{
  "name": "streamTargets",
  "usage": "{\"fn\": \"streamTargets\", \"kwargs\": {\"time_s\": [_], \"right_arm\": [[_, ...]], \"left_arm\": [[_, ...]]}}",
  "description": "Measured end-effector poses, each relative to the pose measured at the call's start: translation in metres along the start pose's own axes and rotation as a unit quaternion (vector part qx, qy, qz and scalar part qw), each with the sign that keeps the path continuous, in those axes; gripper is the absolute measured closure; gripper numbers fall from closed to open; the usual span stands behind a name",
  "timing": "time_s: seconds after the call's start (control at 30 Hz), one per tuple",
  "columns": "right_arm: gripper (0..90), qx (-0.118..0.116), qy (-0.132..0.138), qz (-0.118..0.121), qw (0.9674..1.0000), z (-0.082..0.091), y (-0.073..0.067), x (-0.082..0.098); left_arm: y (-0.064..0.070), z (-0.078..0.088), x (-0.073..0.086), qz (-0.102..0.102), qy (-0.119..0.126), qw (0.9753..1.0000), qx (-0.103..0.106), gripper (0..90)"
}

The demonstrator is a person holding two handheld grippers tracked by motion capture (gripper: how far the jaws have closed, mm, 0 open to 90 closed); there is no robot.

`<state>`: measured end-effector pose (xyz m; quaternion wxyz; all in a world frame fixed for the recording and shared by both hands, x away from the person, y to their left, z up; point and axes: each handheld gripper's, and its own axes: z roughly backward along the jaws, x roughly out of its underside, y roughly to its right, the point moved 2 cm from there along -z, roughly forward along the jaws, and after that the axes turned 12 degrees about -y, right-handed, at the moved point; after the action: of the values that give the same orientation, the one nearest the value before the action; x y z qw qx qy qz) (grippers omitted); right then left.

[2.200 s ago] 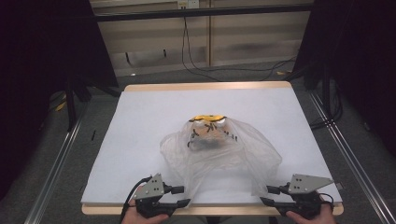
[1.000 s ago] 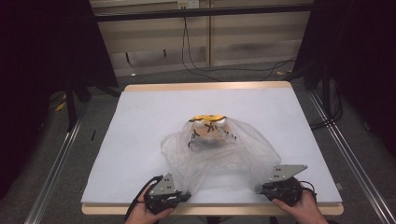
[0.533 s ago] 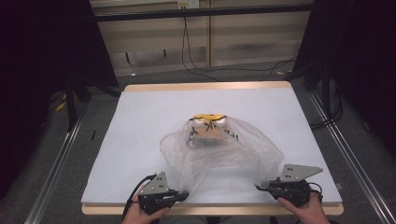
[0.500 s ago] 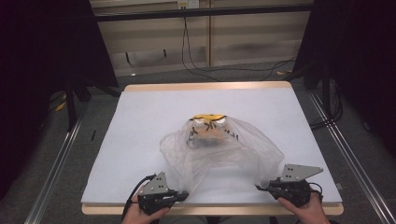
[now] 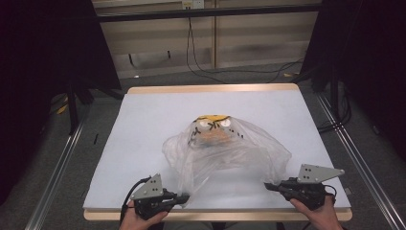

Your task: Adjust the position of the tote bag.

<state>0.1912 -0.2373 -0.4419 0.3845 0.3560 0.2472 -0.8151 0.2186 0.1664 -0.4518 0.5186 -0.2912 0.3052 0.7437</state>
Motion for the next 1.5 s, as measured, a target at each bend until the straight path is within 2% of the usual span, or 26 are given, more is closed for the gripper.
{"fn": "streamTargets", "kwargs": {"time_s": [0.07,0.1,0.13,0.17,0.2,0.3,0.37,0.5,0.67,0.73,0.77,1.0,1.03,1.07,1.1,1.33,1.5], "right_arm": [[90.0,0.002,0.006,0.005,1.0000,0.001,0.000,-0.004],[90.0,0.004,0.008,0.008,0.9999,0.003,-0.001,-0.006],[90.0,0.007,0.011,0.011,0.9999,0.004,-0.001,-0.008],[90.0,0.007,0.016,0.011,0.9998,0.006,-0.001,-0.010],[90.0,0.008,0.021,0.012,0.9997,0.008,-0.002,-0.012],[90.0,0.011,0.029,0.015,0.9994,0.012,-0.001,-0.018],[90.0,0.010,0.034,0.016,0.9992,0.014,0.000,-0.022],[90.0,0.010,0.046,0.019,0.9987,0.017,0.000,-0.030],[90.0,0.016,0.059,0.028,0.9977,0.023,0.001,-0.041],[90.0,0.014,0.067,0.030,0.9972,0.025,0.003,-0.047],[90.0,0.016,0.067,0.033,0.9971,0.026,0.003,-0.050],[90.0,0.023,0.082,0.046,0.9953,0.030,0.007,-0.068],[90.0,0.023,0.084,0.049,0.9950,0.031,0.008,-0.069],[90.0,0.024,0.086,0.048,0.9948,0.032,0.009,-0.070],[90.0,0.024,0.090,0.048,0.9945,0.034,0.010,-0.072],[90.0,0.029,0.103,0.046,0.9932,0.041,0.015,-0.078],[90.0,0.030,0.115,0.046,0.9919,0.045,0.020,-0.087]], "left_arm": [[0.000,0.003,-0.003,-0.002,0.002,1.0000,-0.003,88.9],[0.000,0.005,-0.004,-0.009,0.004,0.9999,-0.006,88.8],[0.001,0.006,-0.006,-0.004,0.013,0.9999,0.000,88.9],[0.002,0.008,-0.007,-0.006,0.013,0.9999,-0.002,88.9],[0.002,0.010,-0.009,-0.013,0.015,0.9998,-0.004,88.9],[0.001,0.015,-0.014,-0.012,0.029,0.9995,-0.003,88.9],[0.001,0.018,-0.016,-0.014,0.026,0.9996,-0.001,88.9],[-0.001,0.023,-0.019,-0.013,0.035,0.9993,0.001,88.9],[-0.001,0.032,-0.028,-0.020,0.039,0.9990,-0.012,88.9],[-0.003,0.034,-0.032,-0.016,0.042,0.9989,-0.015,89.0],[-0.005,0.035,-0.035,-0.017,0.047,0.9987,-0.010,89.0],[-0.013,0.044,-0.050,-0.019,0.058,0.9978,-0.028,89.0],[-0.014,0.045,-0.052,-0.022,0.063,0.9974,-0.025,89.0],[-0.014,0.048,-0.054,-0.020,0.062,0.9973,-0.033,89.0],[-0.015,0.050,-0.056,-0.026,0.067,0.9969,-0.034,89.0],[-0.019,0.062,-0.067,-0.026,0.087,0.9951,-0.037,89.0],[-0.025,0.072,-0.075,-0.032,0.083,0.9945,-0.055,88.9]]}}
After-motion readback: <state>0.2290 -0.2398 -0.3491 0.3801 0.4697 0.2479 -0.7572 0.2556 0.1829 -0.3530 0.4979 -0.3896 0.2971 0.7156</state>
